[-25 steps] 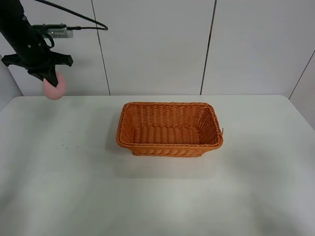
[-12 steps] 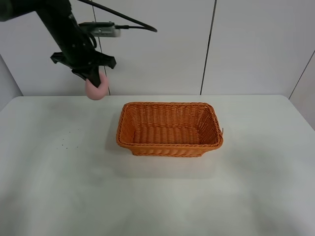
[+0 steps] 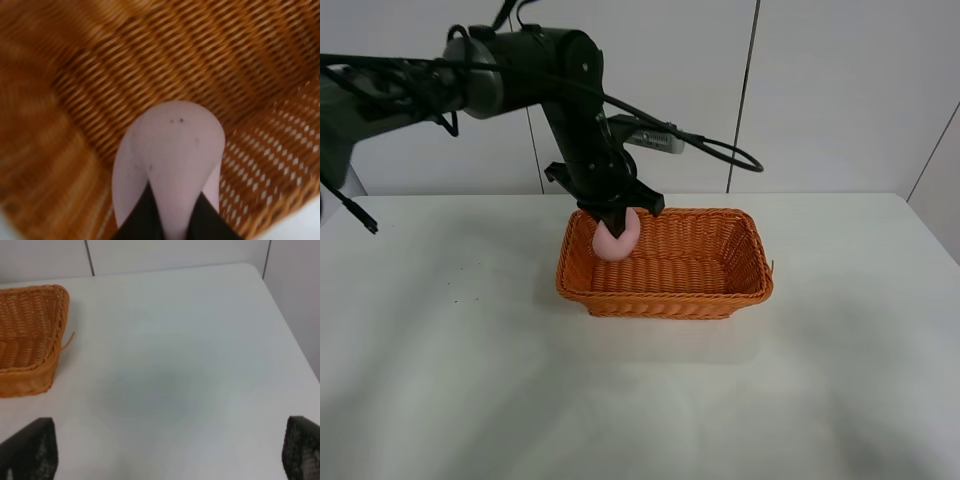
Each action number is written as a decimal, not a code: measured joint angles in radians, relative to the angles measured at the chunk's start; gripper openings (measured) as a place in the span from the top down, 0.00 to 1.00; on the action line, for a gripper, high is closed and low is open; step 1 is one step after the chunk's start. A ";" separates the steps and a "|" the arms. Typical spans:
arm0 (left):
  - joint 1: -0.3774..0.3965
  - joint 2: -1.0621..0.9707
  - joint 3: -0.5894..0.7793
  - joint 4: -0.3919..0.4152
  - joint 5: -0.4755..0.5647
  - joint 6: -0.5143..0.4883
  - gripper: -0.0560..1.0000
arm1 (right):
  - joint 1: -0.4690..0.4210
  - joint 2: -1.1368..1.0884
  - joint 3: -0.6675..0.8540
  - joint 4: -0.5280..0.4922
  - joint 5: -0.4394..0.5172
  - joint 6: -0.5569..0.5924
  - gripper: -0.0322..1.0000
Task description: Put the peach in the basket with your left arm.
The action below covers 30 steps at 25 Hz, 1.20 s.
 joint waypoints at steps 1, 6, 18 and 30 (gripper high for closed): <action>-0.006 0.018 0.000 -0.005 -0.026 0.000 0.84 | 0.000 0.000 0.000 0.000 0.000 0.000 0.30; -0.023 0.098 0.000 -0.016 -0.178 0.000 0.84 | 0.000 0.000 0.000 0.000 0.000 0.000 0.30; -0.023 0.147 0.000 -0.060 -0.245 0.048 0.43 | 0.000 0.000 0.000 0.000 0.000 0.000 0.30; -0.023 0.142 -0.191 -0.079 -0.012 0.052 0.13 | 0.000 0.000 0.000 0.000 0.000 0.000 0.30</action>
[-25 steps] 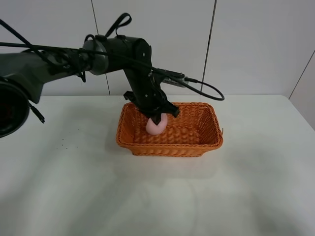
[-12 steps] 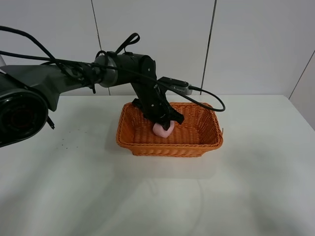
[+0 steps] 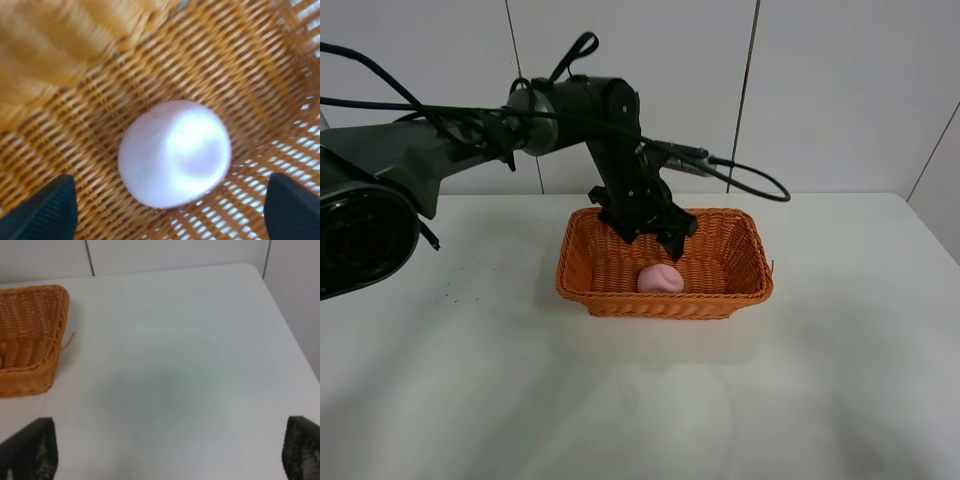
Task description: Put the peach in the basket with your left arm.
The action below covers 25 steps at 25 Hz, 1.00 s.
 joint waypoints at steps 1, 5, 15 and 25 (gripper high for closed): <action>0.000 -0.008 -0.027 0.000 0.025 0.000 0.13 | 0.000 0.000 0.000 0.000 0.000 0.000 0.30; 0.000 -0.089 -0.084 0.009 0.064 0.000 0.13 | 0.000 0.000 0.000 0.000 0.000 0.000 0.30; 0.094 -0.132 -0.077 0.127 0.103 0.002 0.13 | 0.000 0.000 0.000 0.000 0.000 0.000 0.30; 0.465 -0.130 0.047 0.149 0.048 0.002 0.13 | 0.000 0.000 0.000 0.000 0.000 0.000 0.30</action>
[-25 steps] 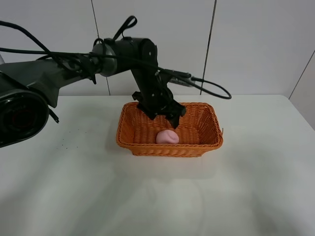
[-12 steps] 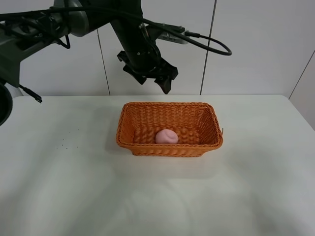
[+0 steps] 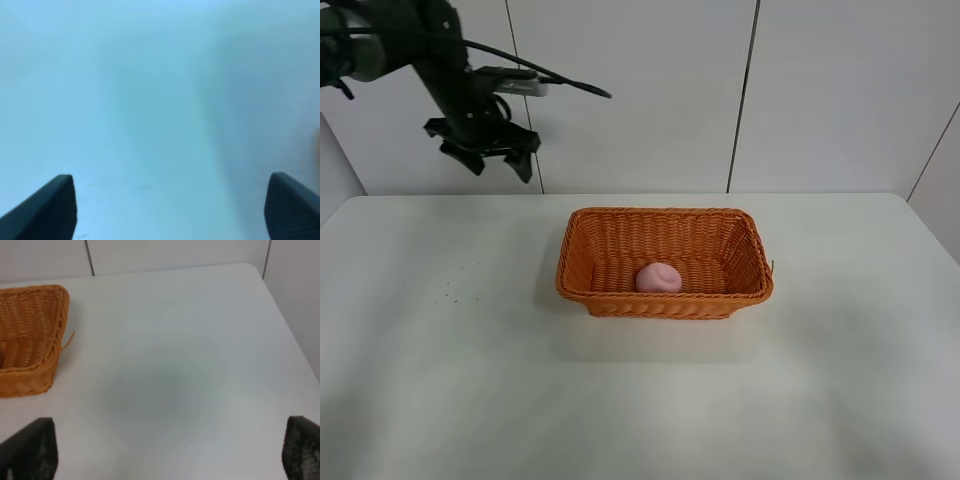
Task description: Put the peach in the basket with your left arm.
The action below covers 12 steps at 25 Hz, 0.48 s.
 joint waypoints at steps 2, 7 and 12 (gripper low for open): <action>0.060 0.000 0.004 0.001 -0.002 0.000 0.13 | 0.000 0.000 0.000 0.000 0.000 0.000 0.30; 0.109 -0.009 0.008 -0.024 -0.001 0.000 0.13 | 0.000 0.000 0.000 0.000 0.000 0.000 0.30; 0.097 -0.057 0.012 -0.053 0.098 0.000 0.13 | 0.000 0.000 0.000 0.000 0.000 0.000 0.30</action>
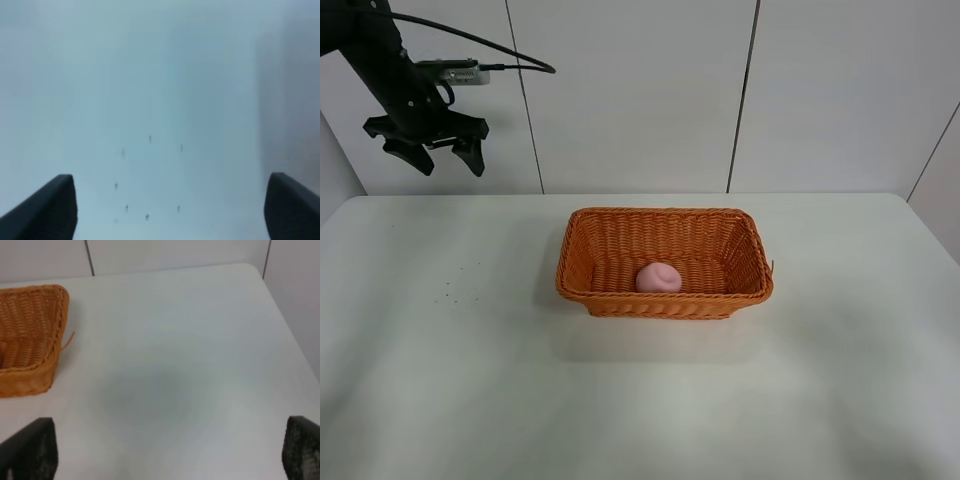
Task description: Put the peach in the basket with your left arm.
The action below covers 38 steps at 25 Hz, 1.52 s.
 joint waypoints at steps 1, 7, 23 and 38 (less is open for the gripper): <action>-0.001 -0.015 0.006 -0.001 -0.001 0.000 0.13 | 0.000 0.000 0.000 0.000 0.000 0.000 0.30; -0.001 -0.209 0.158 -0.045 0.000 0.000 0.14 | 0.000 0.000 0.000 0.000 0.000 0.000 0.30; -0.002 -1.276 1.205 0.045 -0.001 -0.024 0.14 | 0.000 0.000 0.000 0.000 0.000 0.000 0.30; -0.002 -2.054 1.561 0.045 -0.114 -0.030 0.14 | 0.000 0.000 0.000 0.000 0.000 0.000 0.30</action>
